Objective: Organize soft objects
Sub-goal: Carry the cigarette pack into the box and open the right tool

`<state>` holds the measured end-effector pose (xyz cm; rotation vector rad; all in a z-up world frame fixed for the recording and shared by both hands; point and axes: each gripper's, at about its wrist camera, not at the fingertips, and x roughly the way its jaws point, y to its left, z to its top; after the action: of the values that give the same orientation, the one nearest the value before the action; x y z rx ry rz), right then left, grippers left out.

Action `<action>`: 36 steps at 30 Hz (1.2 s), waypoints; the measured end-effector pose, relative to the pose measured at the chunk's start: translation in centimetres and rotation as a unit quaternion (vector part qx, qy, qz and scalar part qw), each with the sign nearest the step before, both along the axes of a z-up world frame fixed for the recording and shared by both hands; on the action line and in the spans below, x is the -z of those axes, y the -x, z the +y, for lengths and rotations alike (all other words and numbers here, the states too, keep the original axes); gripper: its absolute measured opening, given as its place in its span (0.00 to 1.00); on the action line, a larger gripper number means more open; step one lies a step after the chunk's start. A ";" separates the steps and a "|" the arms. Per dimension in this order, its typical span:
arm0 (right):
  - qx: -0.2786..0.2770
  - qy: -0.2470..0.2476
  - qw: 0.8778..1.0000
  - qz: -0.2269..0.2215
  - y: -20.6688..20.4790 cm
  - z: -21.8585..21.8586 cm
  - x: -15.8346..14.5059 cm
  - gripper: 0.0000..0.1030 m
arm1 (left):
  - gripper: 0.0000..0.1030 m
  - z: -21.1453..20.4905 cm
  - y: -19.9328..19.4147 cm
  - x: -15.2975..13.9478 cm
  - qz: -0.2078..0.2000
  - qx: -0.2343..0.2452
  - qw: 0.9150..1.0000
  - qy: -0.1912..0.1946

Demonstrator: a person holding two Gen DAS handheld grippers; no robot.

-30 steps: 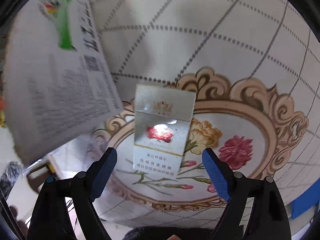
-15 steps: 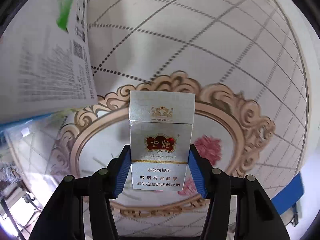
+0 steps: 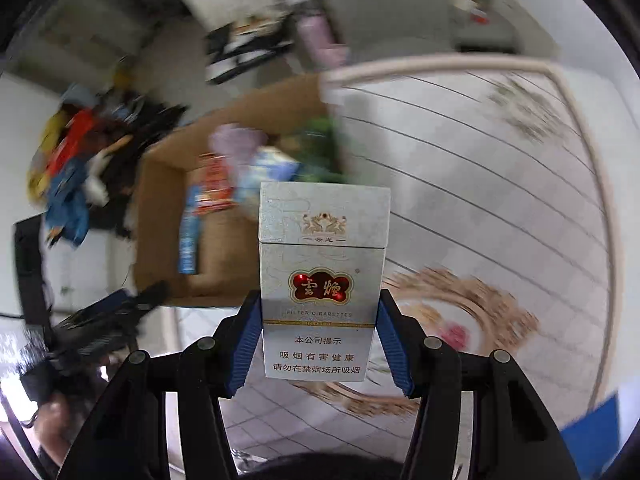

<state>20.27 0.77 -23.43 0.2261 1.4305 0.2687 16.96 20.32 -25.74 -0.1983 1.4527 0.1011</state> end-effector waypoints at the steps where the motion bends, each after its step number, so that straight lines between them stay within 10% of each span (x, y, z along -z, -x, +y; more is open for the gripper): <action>1: -0.019 -0.002 1.000 0.001 -0.5 1.8 0.6 0.56 | 0.93 0.8 -0.2 0.6 0.006 -0.008 1.000 0.006; 13: -0.078 -0.046 0.991 0.100 -5.3 9.4 11.4 0.63 | 0.93 7.0 -2.1 5.6 0.053 -0.087 0.994 0.048; 27: -0.043 0.125 0.991 0.027 -5.3 4.8 9.6 0.82 | 0.93 4.1 -2.6 3.0 0.020 -0.034 0.999 0.001; 36: -0.030 0.121 0.992 0.009 -3.0 2.7 6.4 0.83 | 0.93 1.8 -1.8 -1.5 -0.018 -0.004 1.000 -0.021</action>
<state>23.29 3.43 -29.79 -0.0116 1.4751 0.1401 18.78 22.11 -24.25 -0.1720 1.4131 0.1338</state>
